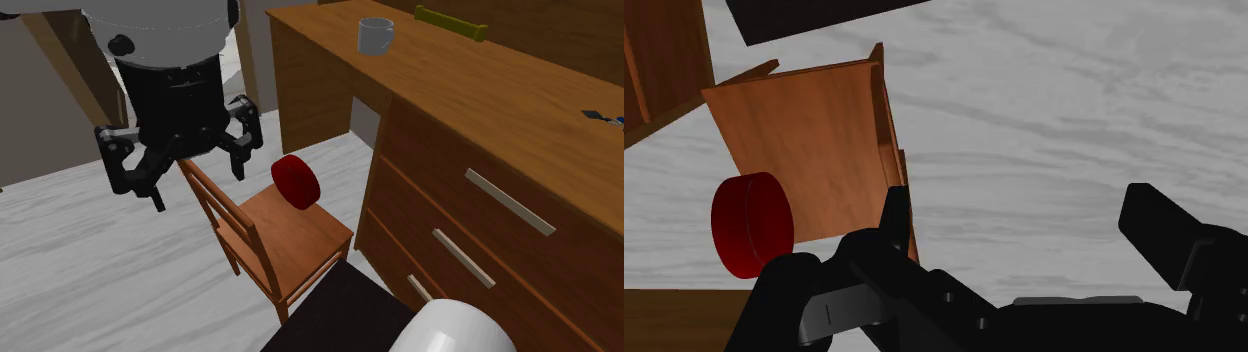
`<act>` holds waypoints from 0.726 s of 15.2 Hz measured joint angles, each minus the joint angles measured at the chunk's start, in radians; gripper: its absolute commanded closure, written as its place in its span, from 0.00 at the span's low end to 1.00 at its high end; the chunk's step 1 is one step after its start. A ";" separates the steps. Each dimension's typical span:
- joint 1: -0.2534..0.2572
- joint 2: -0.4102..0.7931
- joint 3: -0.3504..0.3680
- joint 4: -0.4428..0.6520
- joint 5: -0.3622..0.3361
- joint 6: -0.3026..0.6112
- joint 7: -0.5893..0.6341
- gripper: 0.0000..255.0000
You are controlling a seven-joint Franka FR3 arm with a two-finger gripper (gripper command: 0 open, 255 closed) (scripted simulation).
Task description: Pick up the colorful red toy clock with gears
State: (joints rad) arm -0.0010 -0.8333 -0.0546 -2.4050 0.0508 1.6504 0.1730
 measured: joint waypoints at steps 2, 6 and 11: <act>-0.002 0.003 -0.006 -0.009 -0.004 0.012 -0.007 0.00; -0.019 0.058 -0.060 -0.048 -0.042 0.100 -0.074 0.00; -0.042 0.151 -0.145 -0.088 -0.090 0.231 -0.173 0.00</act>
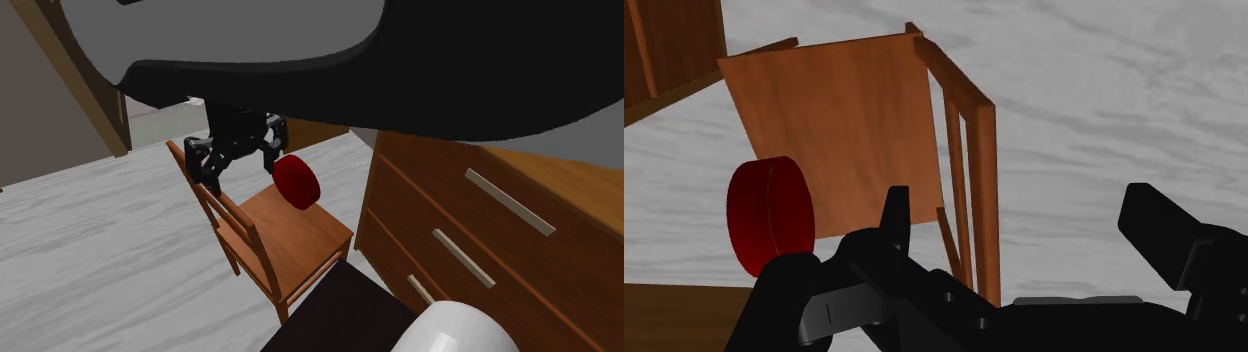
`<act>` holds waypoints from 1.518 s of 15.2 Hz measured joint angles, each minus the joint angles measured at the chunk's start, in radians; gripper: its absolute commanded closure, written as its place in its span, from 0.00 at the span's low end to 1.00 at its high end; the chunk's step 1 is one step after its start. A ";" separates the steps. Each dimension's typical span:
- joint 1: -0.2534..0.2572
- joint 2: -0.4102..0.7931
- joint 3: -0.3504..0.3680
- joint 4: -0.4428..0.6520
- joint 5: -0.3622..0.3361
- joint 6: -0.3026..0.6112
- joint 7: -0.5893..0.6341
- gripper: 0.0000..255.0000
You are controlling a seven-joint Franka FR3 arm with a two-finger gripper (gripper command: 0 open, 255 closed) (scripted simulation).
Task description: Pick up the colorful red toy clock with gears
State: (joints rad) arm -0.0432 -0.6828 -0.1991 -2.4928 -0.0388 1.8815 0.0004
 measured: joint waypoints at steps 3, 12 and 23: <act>-0.007 0.078 -0.046 -0.007 -0.018 0.085 -0.053 0.00; -0.008 0.372 -0.196 0.046 -0.006 0.323 -0.246 0.00; -0.032 0.822 -0.303 0.274 0.236 0.494 -0.580 0.00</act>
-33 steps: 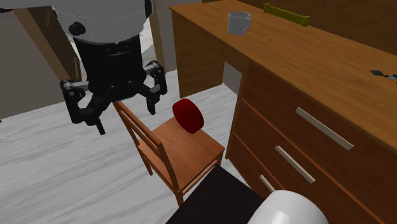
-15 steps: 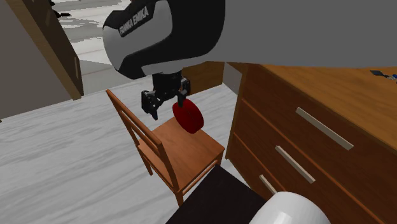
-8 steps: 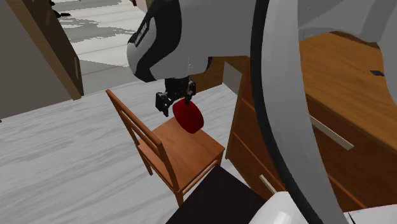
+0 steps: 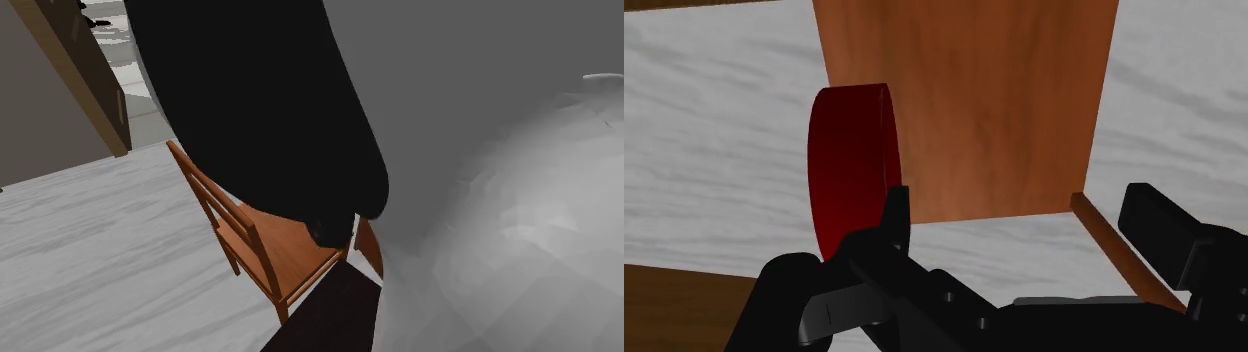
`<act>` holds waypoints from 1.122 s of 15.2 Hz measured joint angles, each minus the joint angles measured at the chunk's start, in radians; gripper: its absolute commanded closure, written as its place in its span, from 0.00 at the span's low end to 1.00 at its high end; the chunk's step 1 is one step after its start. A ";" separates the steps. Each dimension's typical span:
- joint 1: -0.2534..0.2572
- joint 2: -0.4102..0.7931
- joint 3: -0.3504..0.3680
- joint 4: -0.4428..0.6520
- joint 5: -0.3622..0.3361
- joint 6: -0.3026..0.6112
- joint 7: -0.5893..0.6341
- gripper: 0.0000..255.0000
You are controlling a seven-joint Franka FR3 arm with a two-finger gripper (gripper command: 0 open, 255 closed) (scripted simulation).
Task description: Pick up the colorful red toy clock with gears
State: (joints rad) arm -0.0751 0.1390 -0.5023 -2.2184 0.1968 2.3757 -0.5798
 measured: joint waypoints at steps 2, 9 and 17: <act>-0.029 0.086 0.006 0.057 0.058 0.014 -0.065 0.00; -0.154 0.378 0.071 0.303 0.203 0.027 -0.214 0.00; -0.211 0.514 0.112 0.407 0.252 0.055 -0.258 0.00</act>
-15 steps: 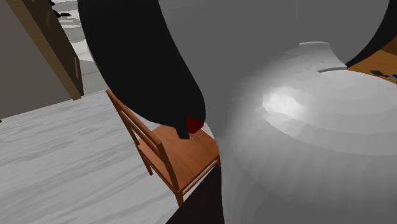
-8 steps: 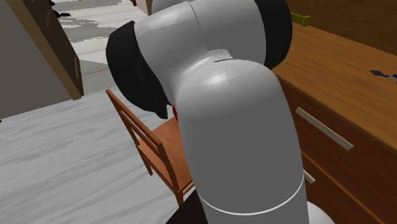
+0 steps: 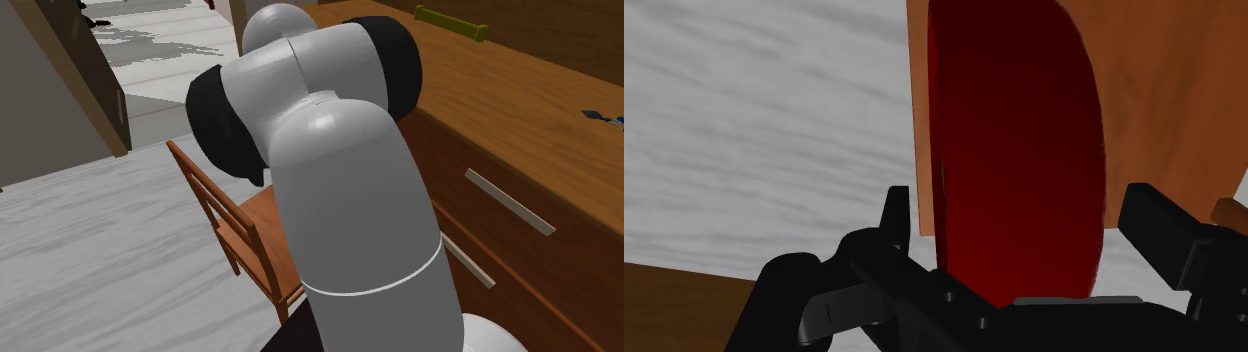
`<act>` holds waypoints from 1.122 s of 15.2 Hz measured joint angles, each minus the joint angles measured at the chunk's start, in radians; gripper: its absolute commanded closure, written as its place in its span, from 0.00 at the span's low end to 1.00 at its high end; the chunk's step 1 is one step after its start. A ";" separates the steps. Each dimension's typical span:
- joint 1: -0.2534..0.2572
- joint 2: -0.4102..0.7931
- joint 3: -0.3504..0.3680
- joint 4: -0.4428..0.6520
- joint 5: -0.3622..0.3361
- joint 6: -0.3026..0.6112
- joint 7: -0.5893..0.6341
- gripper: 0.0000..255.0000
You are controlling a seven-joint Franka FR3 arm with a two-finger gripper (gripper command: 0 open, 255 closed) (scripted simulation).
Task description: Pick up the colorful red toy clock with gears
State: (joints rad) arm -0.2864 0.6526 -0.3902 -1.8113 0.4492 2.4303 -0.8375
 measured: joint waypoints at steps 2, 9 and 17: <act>-0.006 0.018 0.008 0.002 0.009 0.015 -0.007 0.00; -0.007 0.020 0.010 0.000 0.012 0.022 -0.010 1.00; 0.002 -0.006 -0.002 -0.003 -0.003 -0.004 0.001 1.00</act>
State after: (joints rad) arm -0.2847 0.6470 -0.3926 -1.8145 0.4463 2.4264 -0.8362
